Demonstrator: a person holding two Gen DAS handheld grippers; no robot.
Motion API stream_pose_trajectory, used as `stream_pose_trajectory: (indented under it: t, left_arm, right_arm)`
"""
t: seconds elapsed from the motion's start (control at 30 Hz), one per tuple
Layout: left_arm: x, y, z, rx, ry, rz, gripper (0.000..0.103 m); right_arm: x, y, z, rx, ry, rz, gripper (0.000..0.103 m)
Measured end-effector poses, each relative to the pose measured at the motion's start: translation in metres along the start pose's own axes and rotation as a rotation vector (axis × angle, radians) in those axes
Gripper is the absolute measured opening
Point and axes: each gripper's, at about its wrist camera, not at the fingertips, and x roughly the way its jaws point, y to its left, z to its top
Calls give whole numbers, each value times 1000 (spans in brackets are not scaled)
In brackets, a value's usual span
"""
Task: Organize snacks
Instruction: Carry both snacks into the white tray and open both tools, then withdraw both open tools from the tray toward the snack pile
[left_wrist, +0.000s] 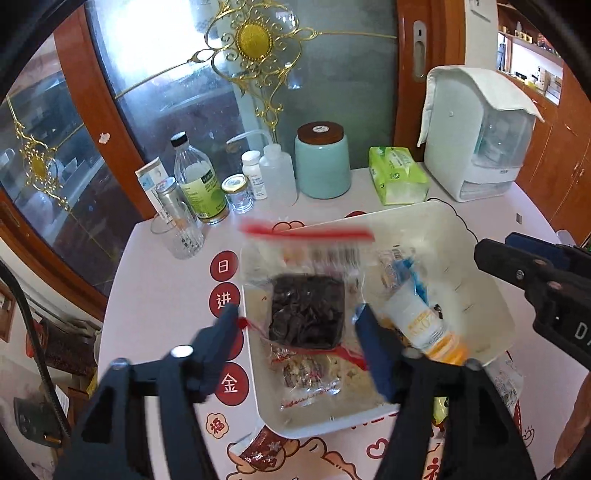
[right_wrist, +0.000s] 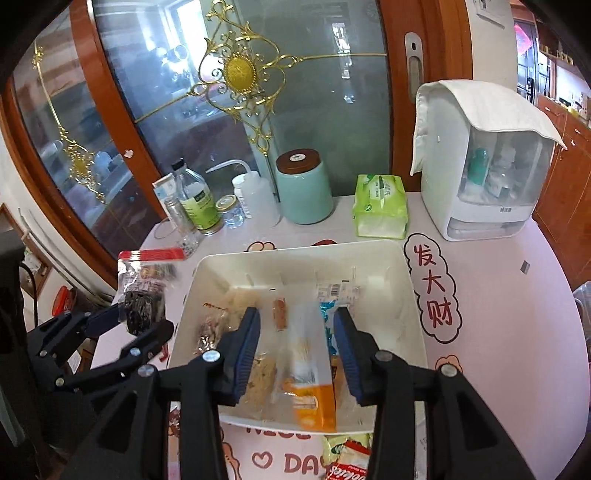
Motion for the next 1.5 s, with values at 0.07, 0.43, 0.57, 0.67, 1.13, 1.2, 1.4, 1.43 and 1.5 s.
stream_pose_trajectory:
  t: [0.07, 0.43, 0.57, 0.67, 1.13, 1.2, 1.4, 1.43, 1.5]
  left_arm:
    - [4, 0, -1, 1, 3, 9, 81]
    - [3, 9, -14, 43, 14, 5, 87]
    - [-1, 19, -22, 58, 22, -3, 87]
    - [-5, 28, -29, 57, 31, -3, 87]
    - [-26, 67, -88, 23, 67, -62, 87]
    - [-28, 68, -98, 22, 74, -71, 87]
    - [-25, 71, -130, 46, 100, -79, 87]
    - [-22, 71, -135, 49, 106, -78, 87]
    - [-13, 71, -144, 50, 129, -79, 87]
  right_arm:
    - [5, -2, 1, 18, 12, 2, 43]
    - [5, -6, -20, 10, 45, 5, 45]
    - [0, -6, -28, -6, 50, 6, 45]
    - [-6, -7, -35, -15, 54, 12, 45]
    - [-52, -24, -92, -58, 98, 33, 45]
    - [-60, -31, -101, -50, 100, 26, 45]
    - [-80, -64, -134, 47, 121, -18, 46]
    - [-81, -69, -139, 63, 126, -28, 46]
    - [-82, -82, -153, 113, 142, -56, 46]
